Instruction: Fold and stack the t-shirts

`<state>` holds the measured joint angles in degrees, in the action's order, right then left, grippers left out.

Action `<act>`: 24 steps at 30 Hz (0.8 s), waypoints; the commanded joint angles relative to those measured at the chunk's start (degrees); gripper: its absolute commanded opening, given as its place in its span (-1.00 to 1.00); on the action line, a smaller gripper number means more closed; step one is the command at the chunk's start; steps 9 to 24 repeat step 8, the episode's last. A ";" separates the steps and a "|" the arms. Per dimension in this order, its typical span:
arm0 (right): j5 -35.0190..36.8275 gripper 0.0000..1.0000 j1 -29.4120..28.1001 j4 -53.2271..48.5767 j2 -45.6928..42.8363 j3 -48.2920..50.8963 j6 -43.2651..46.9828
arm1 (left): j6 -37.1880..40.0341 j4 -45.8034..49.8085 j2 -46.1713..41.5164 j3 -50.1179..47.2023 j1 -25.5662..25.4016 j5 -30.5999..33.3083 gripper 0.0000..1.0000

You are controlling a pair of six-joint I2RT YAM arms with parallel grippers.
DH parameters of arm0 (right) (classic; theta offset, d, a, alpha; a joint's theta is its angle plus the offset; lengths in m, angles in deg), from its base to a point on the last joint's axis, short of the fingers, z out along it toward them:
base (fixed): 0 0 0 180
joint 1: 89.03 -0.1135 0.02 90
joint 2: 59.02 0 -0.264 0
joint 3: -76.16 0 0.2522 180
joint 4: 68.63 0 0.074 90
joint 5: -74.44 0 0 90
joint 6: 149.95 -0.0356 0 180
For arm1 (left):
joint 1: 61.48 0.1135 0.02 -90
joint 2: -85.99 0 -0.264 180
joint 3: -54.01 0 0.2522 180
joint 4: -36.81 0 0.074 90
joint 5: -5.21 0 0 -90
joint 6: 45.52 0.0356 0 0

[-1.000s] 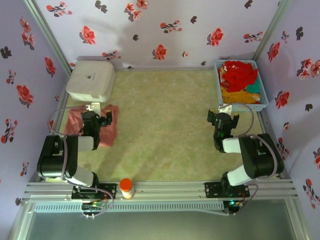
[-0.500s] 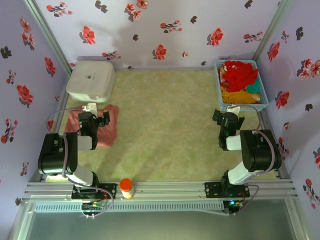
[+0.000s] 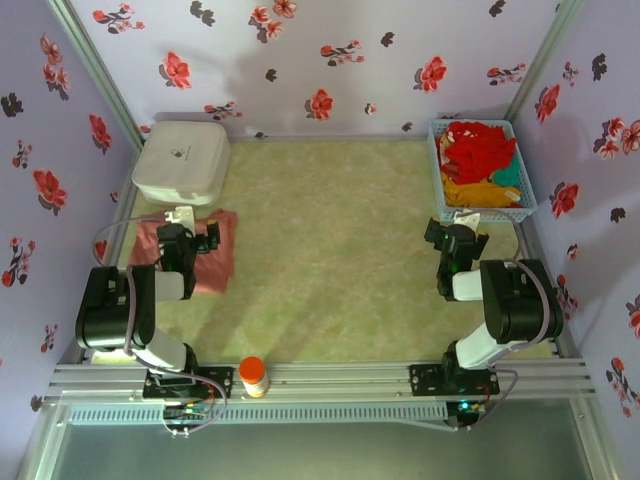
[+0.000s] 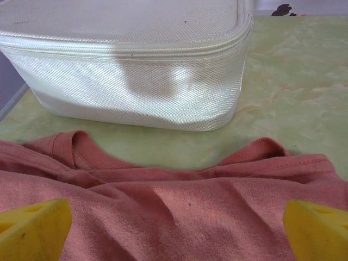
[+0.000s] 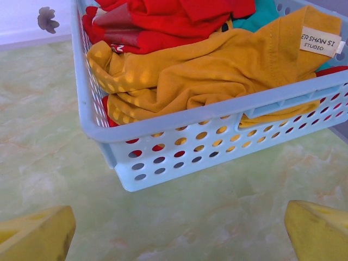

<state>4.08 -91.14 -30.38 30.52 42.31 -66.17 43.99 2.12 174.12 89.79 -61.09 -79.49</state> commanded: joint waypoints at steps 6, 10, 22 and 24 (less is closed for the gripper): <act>-2.76 0.99 0.00 -0.77 -0.28 -1.80 0.02 | -0.30 -1.63 0.25 0.83 0.05 -0.44 0.99; -2.72 0.99 0.00 -0.45 -0.28 -1.55 0.07 | -0.28 -1.65 0.27 0.83 0.01 -0.42 0.99; -2.72 0.99 0.00 -0.45 -0.28 -1.55 0.07 | -0.28 -1.65 0.27 0.83 0.01 -0.42 0.99; -2.72 0.99 0.00 -0.45 -0.28 -1.55 0.07 | -0.28 -1.65 0.27 0.83 0.01 -0.42 0.99</act>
